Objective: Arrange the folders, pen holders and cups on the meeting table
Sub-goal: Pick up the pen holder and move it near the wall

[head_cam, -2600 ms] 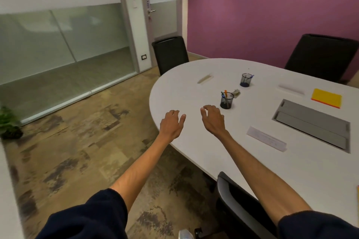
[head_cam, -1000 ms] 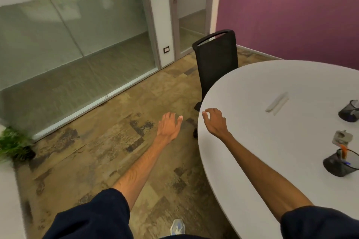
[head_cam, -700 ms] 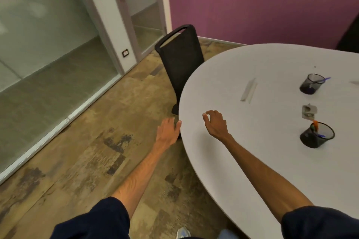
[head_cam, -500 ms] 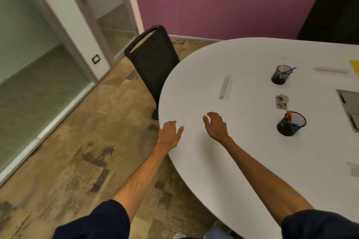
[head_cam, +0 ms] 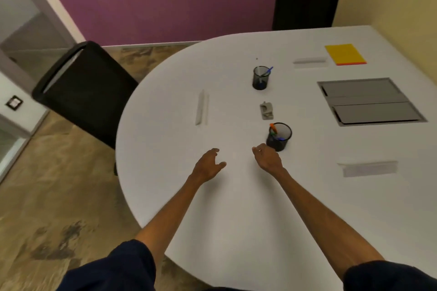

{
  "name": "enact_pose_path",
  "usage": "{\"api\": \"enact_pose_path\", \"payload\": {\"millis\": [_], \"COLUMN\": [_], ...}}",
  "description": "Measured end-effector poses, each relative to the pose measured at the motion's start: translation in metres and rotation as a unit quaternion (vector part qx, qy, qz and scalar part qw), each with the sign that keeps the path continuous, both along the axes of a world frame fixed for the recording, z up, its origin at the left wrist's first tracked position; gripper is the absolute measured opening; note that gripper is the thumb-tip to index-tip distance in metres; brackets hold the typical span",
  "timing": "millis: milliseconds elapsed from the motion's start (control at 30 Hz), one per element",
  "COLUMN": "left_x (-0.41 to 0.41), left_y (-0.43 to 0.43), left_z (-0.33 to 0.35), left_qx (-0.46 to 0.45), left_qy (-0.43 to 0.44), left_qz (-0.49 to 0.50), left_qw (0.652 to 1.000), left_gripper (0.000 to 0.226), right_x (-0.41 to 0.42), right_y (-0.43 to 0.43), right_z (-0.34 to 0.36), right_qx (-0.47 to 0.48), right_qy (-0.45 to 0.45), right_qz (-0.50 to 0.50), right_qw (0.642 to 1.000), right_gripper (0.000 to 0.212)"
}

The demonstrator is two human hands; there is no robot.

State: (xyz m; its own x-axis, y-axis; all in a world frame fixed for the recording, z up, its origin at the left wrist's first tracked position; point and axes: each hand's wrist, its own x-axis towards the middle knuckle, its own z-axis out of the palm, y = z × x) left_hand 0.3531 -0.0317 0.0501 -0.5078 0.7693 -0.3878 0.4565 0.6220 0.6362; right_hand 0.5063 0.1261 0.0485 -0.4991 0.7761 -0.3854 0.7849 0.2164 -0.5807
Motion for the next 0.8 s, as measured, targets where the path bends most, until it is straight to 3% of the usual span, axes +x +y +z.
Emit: {"api": "enact_pose_path", "payload": {"millis": [200,333,467,600,700,800], "left_x": [0.037,0.053,0.061,0.064,0.063,0.060], "left_y": [0.081,0.129,0.171,0.204,0.224,0.234], "left_z": [-0.012,-0.020,-0.025,-0.029,-0.032,-0.037], "left_qx": [-0.014,-0.028,-0.020,-0.006,0.033,0.047], "left_qy": [-0.012,-0.014,-0.023,-0.035,-0.042,-0.065], "left_qz": [-0.075,-0.106,-0.104,-0.093,-0.087,-0.050], "left_qw": [0.997,0.994,0.994,0.995,0.995,0.996], "left_gripper": [0.068,0.073,0.079,0.076,0.067,0.075], "right_x": [0.049,0.068,0.068,0.059,0.051,0.045], "right_y": [0.063,0.099,0.127,0.147,0.156,0.161], "right_z": [-0.007,-0.011,-0.016,-0.022,-0.028,-0.033], "right_qx": [-0.005,-0.013,-0.011,-0.037,-0.037,-0.040], "right_qy": [-0.056,-0.041,-0.001,0.025,0.032,0.055], "right_qz": [-0.043,-0.097,-0.101,-0.042,-0.005,-0.006], "right_qw": [0.998,0.994,0.995,0.998,0.999,0.998], "right_gripper": [0.038,0.040,0.065,0.097,0.101,0.095]}}
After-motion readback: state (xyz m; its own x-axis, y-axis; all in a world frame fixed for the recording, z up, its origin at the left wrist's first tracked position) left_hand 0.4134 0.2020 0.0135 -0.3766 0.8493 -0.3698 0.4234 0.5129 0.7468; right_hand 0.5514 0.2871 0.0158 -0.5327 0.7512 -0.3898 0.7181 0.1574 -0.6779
